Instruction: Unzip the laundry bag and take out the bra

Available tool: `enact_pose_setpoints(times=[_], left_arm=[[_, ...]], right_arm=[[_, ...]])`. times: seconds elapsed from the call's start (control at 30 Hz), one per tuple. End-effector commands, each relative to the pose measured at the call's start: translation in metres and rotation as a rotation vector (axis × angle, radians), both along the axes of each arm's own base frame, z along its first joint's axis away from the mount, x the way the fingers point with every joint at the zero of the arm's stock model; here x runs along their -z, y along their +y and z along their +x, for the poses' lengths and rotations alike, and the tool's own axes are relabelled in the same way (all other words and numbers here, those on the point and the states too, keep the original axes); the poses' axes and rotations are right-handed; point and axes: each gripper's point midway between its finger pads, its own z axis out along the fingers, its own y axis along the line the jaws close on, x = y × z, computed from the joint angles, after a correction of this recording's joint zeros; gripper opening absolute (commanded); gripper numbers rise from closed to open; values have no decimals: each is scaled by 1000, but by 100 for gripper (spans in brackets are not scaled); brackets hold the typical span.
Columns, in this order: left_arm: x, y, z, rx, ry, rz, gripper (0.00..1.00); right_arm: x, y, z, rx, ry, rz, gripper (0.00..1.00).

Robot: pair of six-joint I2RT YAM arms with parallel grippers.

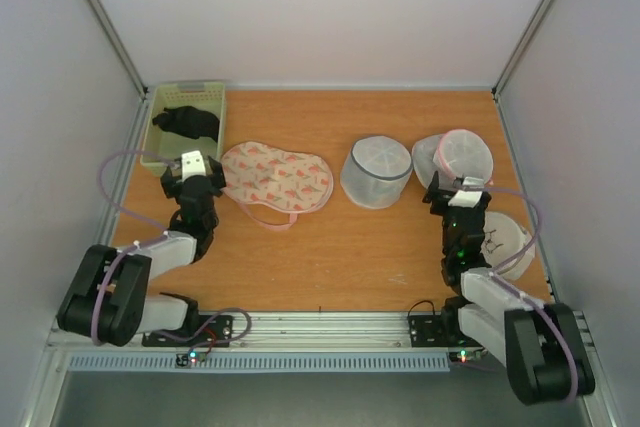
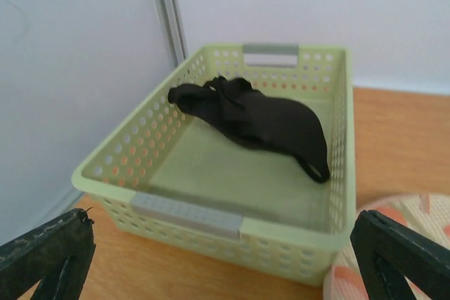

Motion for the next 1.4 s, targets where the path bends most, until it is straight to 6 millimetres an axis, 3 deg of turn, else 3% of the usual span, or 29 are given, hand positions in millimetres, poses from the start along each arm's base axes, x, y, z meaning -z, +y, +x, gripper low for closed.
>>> enact_pose_setpoints(times=[0.0, 0.07, 0.2, 0.27, 0.4, 0.5, 0.63, 0.87, 1.37], left_arm=[[-43, 10, 6, 27, -185, -102, 99], [-34, 12, 2, 57, -139, -134, 99], [-18, 15, -5, 83, -105, -113, 99], [-2, 9, 4, 124, -71, -137, 99], [7, 5, 25, 169, -53, -102, 99], [26, -4, 34, 224, -53, -95, 99], [35, -2, 43, 219, 18, -110, 99], [32, 0, 42, 219, -4, -109, 100], [33, 0, 42, 219, -3, -109, 99]], right_arm=[[-25, -12, -6, 66, -208, -21, 99], [-13, -12, -7, 63, -205, -24, 98], [-19, -8, -23, 42, -306, -73, 98], [-8, -8, -15, 42, -274, -74, 98], [2, 9, -1, -58, -236, -120, 98], [2, 7, 8, -52, -231, -111, 98], [7, 4, 20, -84, -194, -86, 98], [30, 2, 61, -90, -41, -50, 98], [30, 4, 63, -101, -34, -53, 99]])
